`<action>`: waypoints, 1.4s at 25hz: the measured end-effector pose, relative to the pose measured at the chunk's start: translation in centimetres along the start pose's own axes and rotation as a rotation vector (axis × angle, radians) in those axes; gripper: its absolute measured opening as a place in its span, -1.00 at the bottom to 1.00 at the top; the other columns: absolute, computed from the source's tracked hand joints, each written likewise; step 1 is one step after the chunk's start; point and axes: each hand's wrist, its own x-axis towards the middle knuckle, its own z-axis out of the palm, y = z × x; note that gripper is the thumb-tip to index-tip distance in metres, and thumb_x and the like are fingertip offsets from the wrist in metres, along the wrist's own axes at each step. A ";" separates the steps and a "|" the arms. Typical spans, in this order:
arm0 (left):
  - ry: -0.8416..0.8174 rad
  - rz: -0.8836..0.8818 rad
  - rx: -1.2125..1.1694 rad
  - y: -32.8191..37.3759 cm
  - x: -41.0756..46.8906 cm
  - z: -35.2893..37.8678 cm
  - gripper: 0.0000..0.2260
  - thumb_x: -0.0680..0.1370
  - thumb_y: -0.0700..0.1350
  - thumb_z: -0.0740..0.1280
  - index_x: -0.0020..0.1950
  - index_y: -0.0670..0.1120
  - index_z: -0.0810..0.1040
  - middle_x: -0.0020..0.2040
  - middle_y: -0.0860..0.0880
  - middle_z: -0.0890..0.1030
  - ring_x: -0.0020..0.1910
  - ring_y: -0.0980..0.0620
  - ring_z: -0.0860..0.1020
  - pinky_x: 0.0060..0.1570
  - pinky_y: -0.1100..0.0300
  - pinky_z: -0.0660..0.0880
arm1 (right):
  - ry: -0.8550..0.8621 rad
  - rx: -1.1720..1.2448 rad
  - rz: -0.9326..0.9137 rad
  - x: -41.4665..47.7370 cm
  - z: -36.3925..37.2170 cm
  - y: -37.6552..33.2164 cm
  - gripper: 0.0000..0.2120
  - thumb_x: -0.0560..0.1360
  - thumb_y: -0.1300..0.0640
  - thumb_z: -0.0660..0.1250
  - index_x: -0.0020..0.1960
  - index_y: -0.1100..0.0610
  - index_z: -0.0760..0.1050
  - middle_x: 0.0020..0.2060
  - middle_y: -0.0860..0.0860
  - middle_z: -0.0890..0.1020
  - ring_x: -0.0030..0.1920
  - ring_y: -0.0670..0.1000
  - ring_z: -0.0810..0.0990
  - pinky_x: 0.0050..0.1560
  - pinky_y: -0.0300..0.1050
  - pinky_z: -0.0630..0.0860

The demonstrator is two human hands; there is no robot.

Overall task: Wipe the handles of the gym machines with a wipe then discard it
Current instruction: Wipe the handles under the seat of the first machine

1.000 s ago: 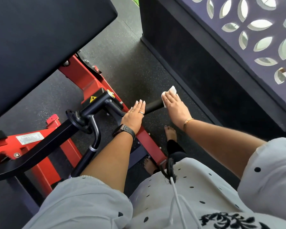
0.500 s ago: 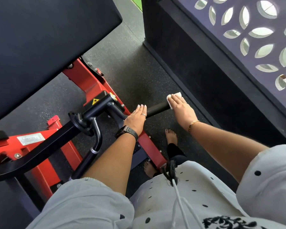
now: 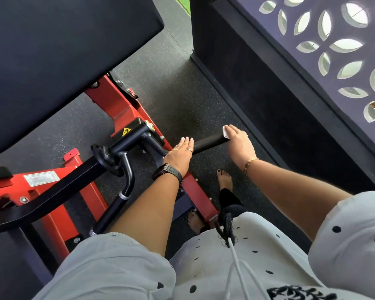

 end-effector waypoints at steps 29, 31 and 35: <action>0.029 -0.028 0.017 0.7 -0.2 0.0 -0.48 0.65 -0.34 0.05 0.56 -0.18 -0.09 0.58 -0.11 0.00 0.55 -0.02 -0.08 0.49 0.14 0.04 | 0.089 0.805 0.555 2.3 0.6 -1.8 -0.73 0.54 0.09 0.08 -0.05 0.01 0.58 0.04 -0.06 0.58 0.03 -0.02 0.52 0.03 -0.16 0.40; 0.020 -0.020 0.022 0.6 -0.1 -0.1 -0.48 0.65 -0.33 0.04 0.56 -0.18 -0.09 0.58 -0.12 0.00 0.55 -0.03 -0.08 0.50 0.15 0.02 | -0.048 0.883 0.527 3.2 0.1 -1.8 -0.72 0.53 0.14 0.10 -0.08 0.05 0.59 -0.01 -0.06 0.58 -0.01 -0.02 0.53 -0.03 -0.19 0.43; 0.031 -0.024 0.029 0.5 -0.1 0.0 -0.48 0.65 -0.34 0.05 0.56 -0.18 -0.08 0.57 -0.12 0.01 0.55 -0.03 -0.08 0.50 0.15 0.01 | -0.202 0.958 0.711 4.0 -0.8 -0.2 -0.79 0.61 0.16 0.05 -0.08 0.12 0.44 0.09 0.20 0.54 -0.11 0.06 0.58 -0.27 -0.17 0.59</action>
